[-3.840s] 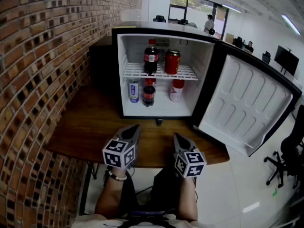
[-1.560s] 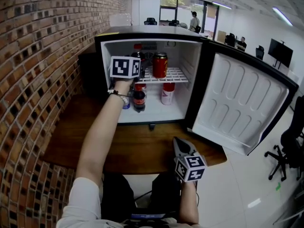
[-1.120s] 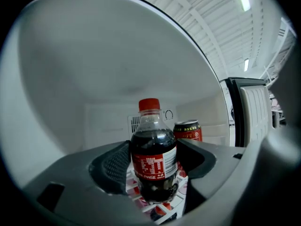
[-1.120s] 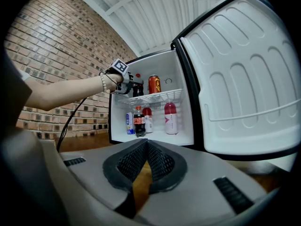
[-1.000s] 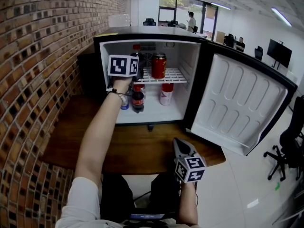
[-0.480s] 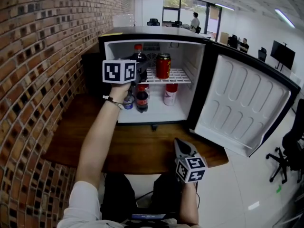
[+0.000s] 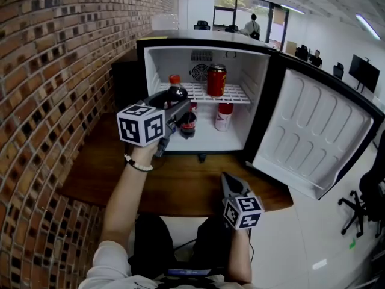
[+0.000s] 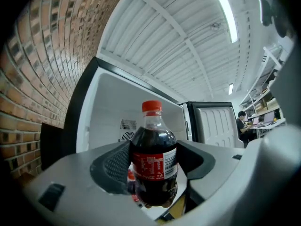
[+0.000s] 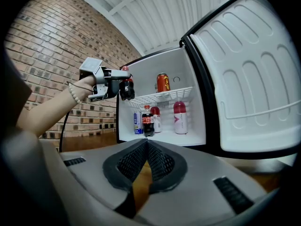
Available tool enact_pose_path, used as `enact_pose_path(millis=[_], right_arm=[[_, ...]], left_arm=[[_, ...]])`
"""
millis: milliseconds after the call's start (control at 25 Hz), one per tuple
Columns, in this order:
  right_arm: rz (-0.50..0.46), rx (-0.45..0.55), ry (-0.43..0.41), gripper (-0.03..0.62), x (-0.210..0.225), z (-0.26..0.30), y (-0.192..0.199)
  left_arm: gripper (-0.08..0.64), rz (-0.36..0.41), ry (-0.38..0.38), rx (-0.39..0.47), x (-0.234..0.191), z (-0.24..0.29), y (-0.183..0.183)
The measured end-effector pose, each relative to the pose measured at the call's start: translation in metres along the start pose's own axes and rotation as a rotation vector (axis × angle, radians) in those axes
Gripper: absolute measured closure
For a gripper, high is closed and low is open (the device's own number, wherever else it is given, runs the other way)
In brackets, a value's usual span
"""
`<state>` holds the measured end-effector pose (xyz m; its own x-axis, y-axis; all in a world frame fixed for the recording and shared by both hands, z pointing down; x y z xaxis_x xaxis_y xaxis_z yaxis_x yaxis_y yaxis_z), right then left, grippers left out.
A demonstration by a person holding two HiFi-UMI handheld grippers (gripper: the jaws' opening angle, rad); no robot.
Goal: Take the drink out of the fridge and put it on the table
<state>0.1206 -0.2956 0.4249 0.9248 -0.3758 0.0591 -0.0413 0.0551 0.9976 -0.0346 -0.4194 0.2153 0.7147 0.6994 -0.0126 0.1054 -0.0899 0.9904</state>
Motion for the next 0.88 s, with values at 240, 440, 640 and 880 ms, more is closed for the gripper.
enact_pose_path(millis=[240,440,640,880], right_arm=[[0.003,-0.003,-0.014,0.572,-0.007,0.002,0.002],[0.002,-0.004,-0.024,0.572,-0.009,0.005,0.001],[0.004,-0.006,-0.022,0.572,-0.008,0.005,0.003],[0.002,-0.007,-0.028,0.572,-0.011,0.006,0.003]], left_arm=[[0.261,-0.009,-0.015,-0.041,0.005,-0.039,0.059],[0.261,-0.015,-0.075,-0.091,-0.004,-0.065,0.117],[0.261,-0.061,-0.143,-0.135,-0.022,-0.092,0.164],[0.261,-0.065,-0.228,-0.167,-0.043,-0.120,0.191]])
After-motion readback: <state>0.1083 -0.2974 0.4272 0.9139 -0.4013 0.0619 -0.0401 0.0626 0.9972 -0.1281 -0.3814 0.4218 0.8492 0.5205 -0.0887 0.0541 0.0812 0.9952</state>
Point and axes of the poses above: the fingertips, and each gripper's own axes: z forward along the fingers, x to its right, y out of its underside, the point moved 1 cm from there along -z, backward along the fingers, and after that the axes turned 1 degree about x, right-handed, at the moved point
